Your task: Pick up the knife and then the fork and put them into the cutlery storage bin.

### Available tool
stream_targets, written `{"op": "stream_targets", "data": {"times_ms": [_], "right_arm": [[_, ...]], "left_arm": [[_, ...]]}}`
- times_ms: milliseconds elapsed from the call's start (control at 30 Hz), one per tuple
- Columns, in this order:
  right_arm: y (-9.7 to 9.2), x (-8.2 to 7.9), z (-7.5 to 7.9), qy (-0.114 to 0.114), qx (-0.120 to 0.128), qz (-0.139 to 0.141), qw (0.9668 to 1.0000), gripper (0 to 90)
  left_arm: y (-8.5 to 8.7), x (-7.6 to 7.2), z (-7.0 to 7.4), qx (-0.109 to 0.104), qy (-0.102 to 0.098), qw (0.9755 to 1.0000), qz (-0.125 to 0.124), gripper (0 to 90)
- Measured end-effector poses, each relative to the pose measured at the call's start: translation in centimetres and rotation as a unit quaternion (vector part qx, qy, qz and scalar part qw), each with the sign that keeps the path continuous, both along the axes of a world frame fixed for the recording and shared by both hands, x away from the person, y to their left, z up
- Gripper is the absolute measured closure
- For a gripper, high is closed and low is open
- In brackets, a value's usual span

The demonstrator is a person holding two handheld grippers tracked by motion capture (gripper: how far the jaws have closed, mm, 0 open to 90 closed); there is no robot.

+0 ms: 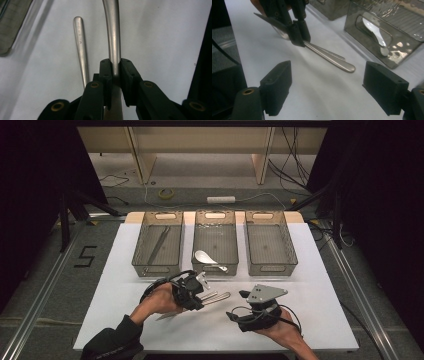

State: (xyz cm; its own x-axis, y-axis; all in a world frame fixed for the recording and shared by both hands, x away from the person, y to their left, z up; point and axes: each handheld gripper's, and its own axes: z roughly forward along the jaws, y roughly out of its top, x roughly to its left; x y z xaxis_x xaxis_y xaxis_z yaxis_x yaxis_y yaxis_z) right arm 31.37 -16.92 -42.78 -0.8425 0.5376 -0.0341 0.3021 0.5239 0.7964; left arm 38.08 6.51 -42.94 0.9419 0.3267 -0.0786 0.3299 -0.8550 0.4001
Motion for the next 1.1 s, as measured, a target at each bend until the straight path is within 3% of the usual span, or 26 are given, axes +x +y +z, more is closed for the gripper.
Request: {"op": "stream_targets", "data": {"times_ms": [233, 433, 767, 1100], "right_arm": [[1.7, -0.3, -0.5, -0.025, -0.042, 0.021, 0.9986, 24.0], [2.8, -0.5, -0.9, -0.047, -0.078, 0.047, 0.9947, 26.6], [3.9, -0.4, -1.8, -0.072, -0.127, 0.077, 0.9863, 36.2], [4.6, -0.6, -2.5, -0.114, -0.169, 0.098, 0.9741, 49.9]], "left_arm": [[-0.7, -0.6, 0.4, -0.007, 0.01, 0.9998, -0.013, 79.5], [-1.3, -1.1, 0.6, -0.012, 0.019, 0.9995, -0.024, 79.5], [-1.9, -1.7, 0.8, -0.017, 0.032, 0.9986, -0.038, 79.4], [-2.2, -2.0, 1.1, -0.019, 0.037, 0.9981, -0.045, 79.4]]}}
